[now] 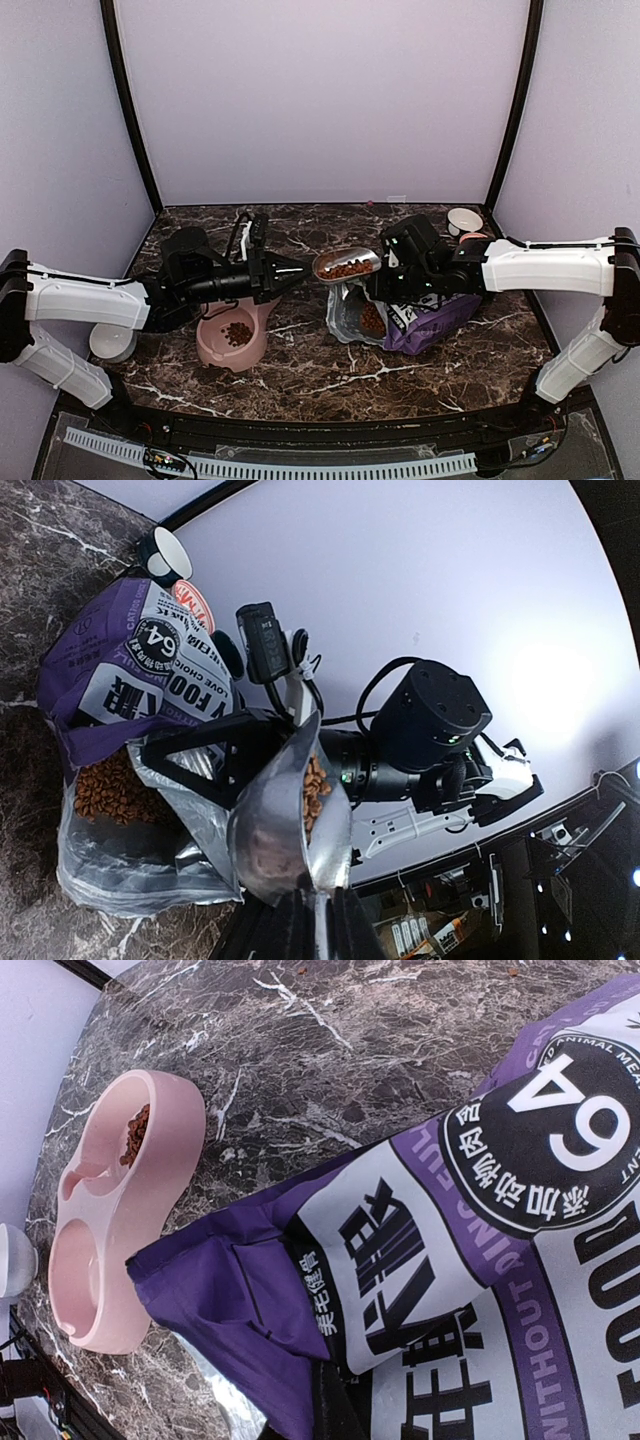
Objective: Serve the pet food
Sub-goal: Collect the pet food from the pet food bag, then place the pet food in the pet food bowl.
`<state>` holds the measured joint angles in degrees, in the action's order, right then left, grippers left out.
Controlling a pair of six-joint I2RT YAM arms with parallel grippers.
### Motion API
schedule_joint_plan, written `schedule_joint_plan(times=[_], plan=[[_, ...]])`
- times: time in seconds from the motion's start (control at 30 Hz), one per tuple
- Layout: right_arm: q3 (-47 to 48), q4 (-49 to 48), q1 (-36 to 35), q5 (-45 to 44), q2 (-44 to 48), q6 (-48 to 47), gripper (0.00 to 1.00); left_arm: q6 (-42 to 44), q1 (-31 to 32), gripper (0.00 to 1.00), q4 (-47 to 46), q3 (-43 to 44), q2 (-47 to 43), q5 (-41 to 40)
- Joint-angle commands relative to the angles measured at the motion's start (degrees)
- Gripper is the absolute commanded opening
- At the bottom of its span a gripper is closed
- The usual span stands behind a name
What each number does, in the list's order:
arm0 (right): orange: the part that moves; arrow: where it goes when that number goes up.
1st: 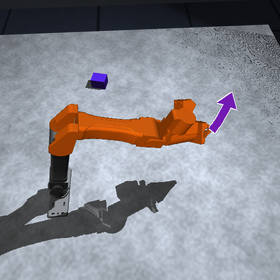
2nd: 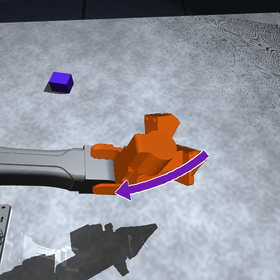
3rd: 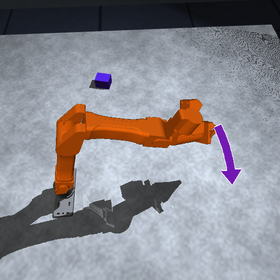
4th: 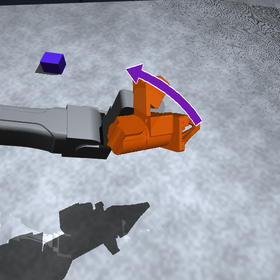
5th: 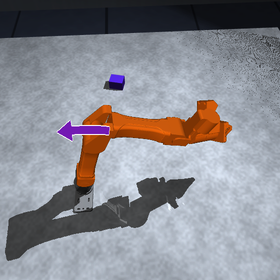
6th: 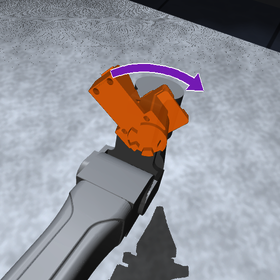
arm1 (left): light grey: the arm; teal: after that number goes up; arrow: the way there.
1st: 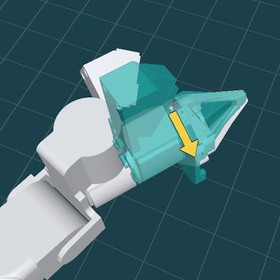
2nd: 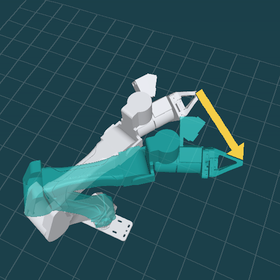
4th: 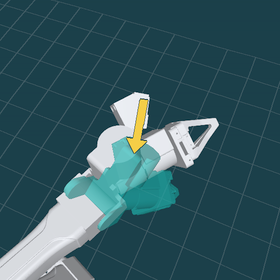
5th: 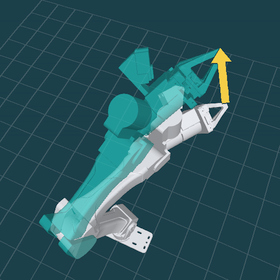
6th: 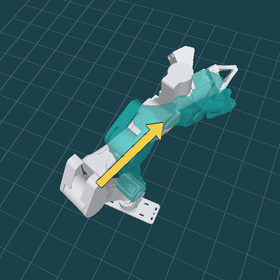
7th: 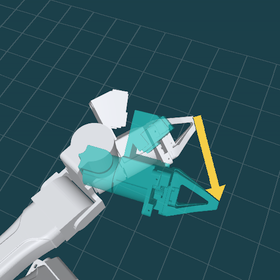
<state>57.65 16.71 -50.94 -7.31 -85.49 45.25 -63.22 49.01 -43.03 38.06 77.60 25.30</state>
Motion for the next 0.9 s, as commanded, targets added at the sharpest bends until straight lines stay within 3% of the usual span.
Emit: schedule_joint_plan(times=[0.0, 0.47, 0.87], plan=[[-0.3, 0.6, 0.8, -3.4, 0.0, -0.9, 0.00, 0.1, -0.4, 0.00, -4.4, 0.1, -0.3, 2.4], [0.0, 0.3, 0.8, -3.2, -0.3, -1.6, 0.00, 7.7, -1.6, 0.00, 14.6, -0.5, -11.0, -3.6], [-0.8, -0.8, 0.9, -3.0, -0.4, -1.9, 0.00, 9.7, -5.6, 0.00, 30.7, -6.4, -27.9, -9.2]])
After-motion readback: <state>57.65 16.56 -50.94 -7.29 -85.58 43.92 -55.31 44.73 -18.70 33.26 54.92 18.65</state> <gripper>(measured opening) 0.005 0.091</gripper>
